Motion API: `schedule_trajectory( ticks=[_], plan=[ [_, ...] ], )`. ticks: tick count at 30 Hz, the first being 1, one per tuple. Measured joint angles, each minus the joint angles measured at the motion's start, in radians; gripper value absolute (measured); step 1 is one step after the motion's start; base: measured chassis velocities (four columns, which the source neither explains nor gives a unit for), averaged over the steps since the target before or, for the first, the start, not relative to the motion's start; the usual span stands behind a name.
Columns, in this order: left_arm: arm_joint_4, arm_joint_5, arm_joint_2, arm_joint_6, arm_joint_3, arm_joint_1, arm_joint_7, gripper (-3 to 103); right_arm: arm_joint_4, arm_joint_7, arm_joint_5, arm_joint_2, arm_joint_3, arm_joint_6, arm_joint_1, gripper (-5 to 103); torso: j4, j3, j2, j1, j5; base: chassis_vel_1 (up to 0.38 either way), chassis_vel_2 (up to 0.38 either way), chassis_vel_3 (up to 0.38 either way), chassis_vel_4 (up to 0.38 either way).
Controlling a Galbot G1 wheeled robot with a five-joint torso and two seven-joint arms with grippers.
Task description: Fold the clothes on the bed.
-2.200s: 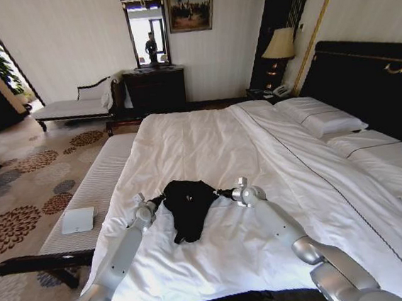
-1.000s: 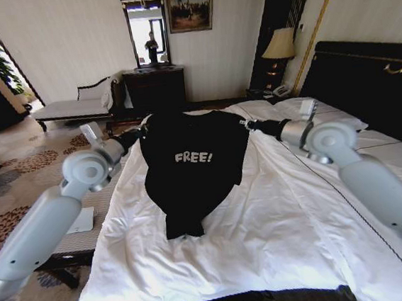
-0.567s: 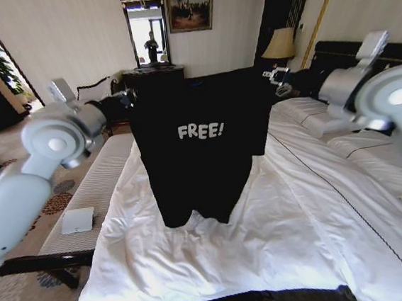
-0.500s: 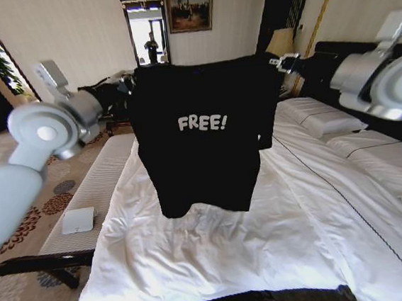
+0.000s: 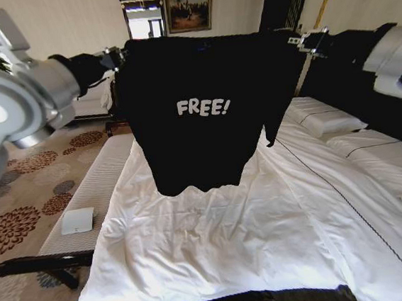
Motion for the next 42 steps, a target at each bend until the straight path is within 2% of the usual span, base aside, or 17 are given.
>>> schedule_trajectory(
  ticks=[2,3,5,6,9,11,12,15,17,18,23,25,27,33,38,41,42],
  plan=[
    [-0.021,-0.002,0.026,-0.007,-0.029,0.037,0.002,2,0.020,0.004,0.012,-0.010,0.022,0.000,-0.017,1,0.0002,0.000,0.000,0.000,0.0001,0.000,0.000,0.000,0.000],
    [-0.074,-0.011,0.089,-0.026,-0.082,0.118,0.005,2,0.068,0.007,0.036,-0.038,0.100,0.002,-0.085,1,0.0001,0.000,0.000,0.000,0.0002,0.000,0.000,0.000,0.000],
    [-0.124,-0.019,0.142,-0.046,-0.122,0.174,0.015,2,0.113,0.010,0.063,-0.069,0.174,0.012,-0.171,1,-0.0005,0.000,0.000,0.000,-0.0001,0.000,0.000,0.000,0.000],
    [-0.124,-0.019,0.142,-0.046,-0.122,0.174,0.015,2,0.113,0.010,0.063,-0.069,0.174,0.012,-0.171,1,-0.0005,0.000,0.000,0.000,-0.0001,0.000,0.000,0.000,0.000],
    [-0.199,-0.065,0.221,-0.069,-0.179,0.217,0.023,2,0.199,0.032,0.105,-0.102,0.252,0.025,-0.280,1,-0.0007,0.000,0.000,0.000,0.0006,0.000,0.000,0.000,0.000],
    [-0.234,-0.130,0.280,-0.071,-0.216,0.219,0.032,2,0.255,0.067,0.150,-0.110,0.286,0.030,-0.304,1,-0.0006,0.000,0.000,0.000,0.0005,0.000,0.000,0.000,0.000],
    [-0.234,-0.130,0.280,-0.071,-0.216,0.219,0.032,2,0.255,0.067,0.150,-0.110,0.286,0.030,-0.304,1,-0.0006,0.000,0.000,0.000,0.0005,0.000,0.000,0.000,0.000],
    [-0.258,-0.181,0.373,-0.083,-0.225,0.216,0.056,2,0.302,0.100,0.208,-0.129,0.356,0.026,-0.343,1,-0.0001,0.000,0.000,0.000,0.0003,0.000,0.000,0.000,0.000],
    [-0.268,-0.235,0.449,-0.098,-0.221,0.192,0.063,2,0.338,0.138,0.276,-0.150,0.500,0.013,-0.427,1,0.0001,0.000,0.000,0.000,0.0008,0.000,0.000,0.000,0.000],
    [-0.268,-0.235,0.449,-0.098,-0.221,0.192,0.063,2,0.338,0.138,0.276,-0.150,0.500,0.013,-0.427,1,0.0001,0.000,0.000,0.000,0.0008,0.000,0.000,0.000,0.000],
    [-0.290,-0.351,0.494,-0.061,-0.205,0.091,0.023,2,0.414,0.233,0.467,-0.176,0.777,-0.024,-0.578,1,-0.0007,0.000,0.000,0.000,0.0003,0.000,0.000,0.000,0.000],
    [-0.299,-0.358,0.511,-0.054,-0.198,0.083,0.019,2,0.423,0.247,0.482,-0.177,0.809,-0.032,-0.601,1,-0.0007,0.000,0.000,0.000,0.0001,0.000,0.000,0.000,0.000],
    [-0.324,-0.377,0.540,-0.035,-0.183,0.066,-0.002,2,0.453,0.312,0.540,-0.167,0.863,-0.057,-0.654,1,0.0001,0.000,0.000,0.000,0.0005,0.000,0.000,0.000,0.000],
    [-0.370,-0.440,0.539,-0.007,-0.168,0.085,-0.073,2,0.464,0.409,0.577,-0.106,0.851,-0.094,-0.693,1,-0.0004,0.000,0.000,0.000,0.0006,0.000,0.000,0.000,0.000],
    [-0.373,-0.394,0.510,-0.015,-0.171,0.171,-0.099,2,0.463,0.424,0.511,-0.064,0.765,-0.101,-0.696,1,-0.0002,0.000,0.000,0.000,0.0006,0.000,0.000,0.000,0.000],
    [-0.373,-0.303,0.414,-0.006,-0.202,0.290,-0.143,2,0.455,0.424,0.407,-0.011,0.656,-0.105,-0.704,1,-0.0004,0.000,0.000,0.000,0.0007,0.000,0.000,0.000,0.000],
    [-0.372,-0.254,0.354,0.005,-0.234,0.374,-0.171,2,0.438,0.415,0.351,0.019,0.615,-0.106,-0.717,1,-0.0005,0.000,0.000,0.000,0.0005,0.000,0.000,0.000,0.000]
  ],
)
